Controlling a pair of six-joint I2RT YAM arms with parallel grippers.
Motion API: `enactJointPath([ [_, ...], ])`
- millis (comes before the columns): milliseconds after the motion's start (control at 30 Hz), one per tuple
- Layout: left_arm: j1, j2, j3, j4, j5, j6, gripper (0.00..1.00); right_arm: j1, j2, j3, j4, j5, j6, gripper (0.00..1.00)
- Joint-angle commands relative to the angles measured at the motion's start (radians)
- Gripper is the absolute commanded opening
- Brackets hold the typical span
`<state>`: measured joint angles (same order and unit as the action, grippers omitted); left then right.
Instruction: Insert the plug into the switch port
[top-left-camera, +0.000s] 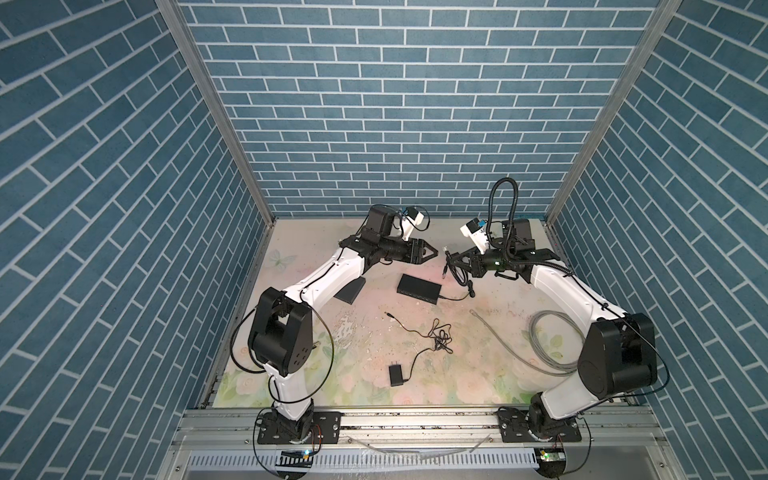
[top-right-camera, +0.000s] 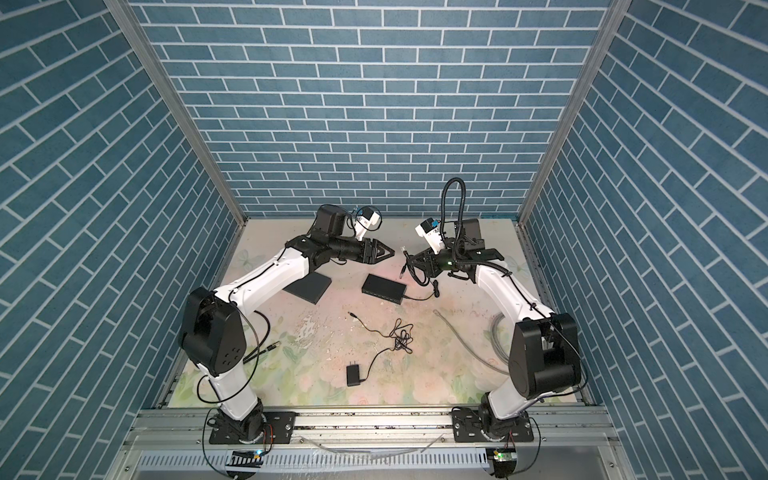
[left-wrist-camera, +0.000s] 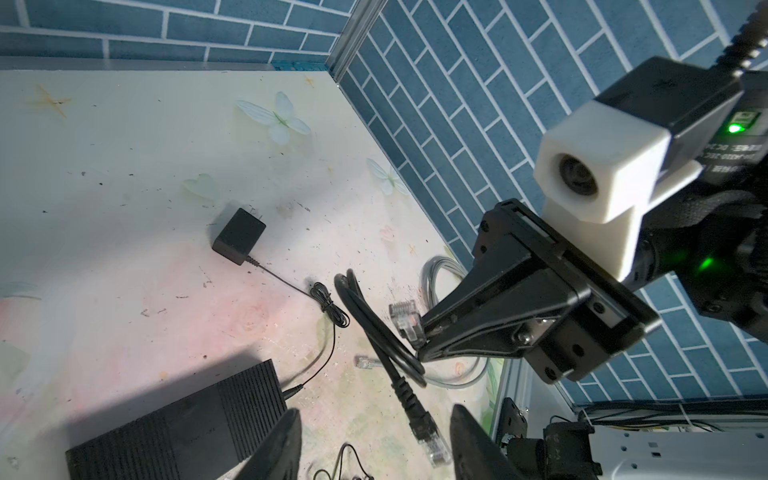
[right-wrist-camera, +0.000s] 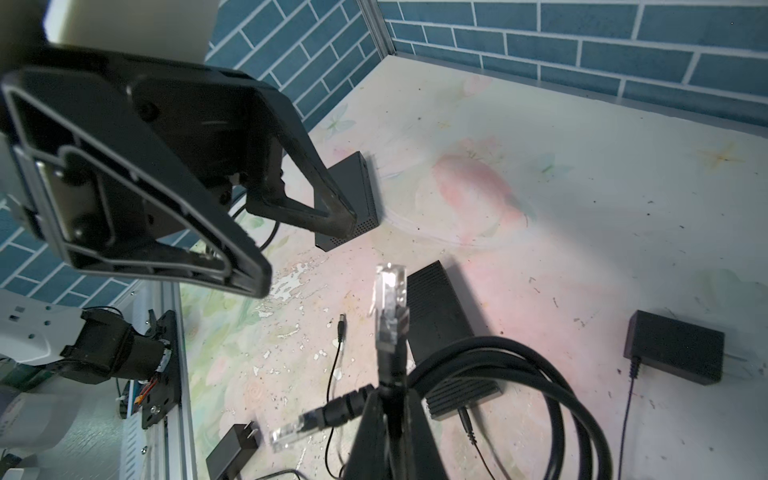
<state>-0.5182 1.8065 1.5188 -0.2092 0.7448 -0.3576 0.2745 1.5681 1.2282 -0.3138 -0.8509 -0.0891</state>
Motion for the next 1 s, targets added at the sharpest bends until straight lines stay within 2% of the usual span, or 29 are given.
enactJointPath([
  [0,-0.01,0.009,0.024,0.008,0.034,0.007,0.55,0.008,0.013,-0.023,0.044,-0.063,0.032,0.01],
  [500,-0.018,0.072,0.061,0.0,0.057,-0.01,0.41,0.047,0.073,0.0,-0.015,-0.071,-0.018,0.0],
  [633,-0.018,0.092,0.081,-0.028,0.05,-0.015,0.35,0.057,0.085,0.007,-0.027,-0.07,-0.029,0.0],
  [967,-0.019,0.104,0.094,-0.085,0.012,0.027,0.35,0.075,0.109,0.027,-0.038,-0.075,-0.043,0.0],
])
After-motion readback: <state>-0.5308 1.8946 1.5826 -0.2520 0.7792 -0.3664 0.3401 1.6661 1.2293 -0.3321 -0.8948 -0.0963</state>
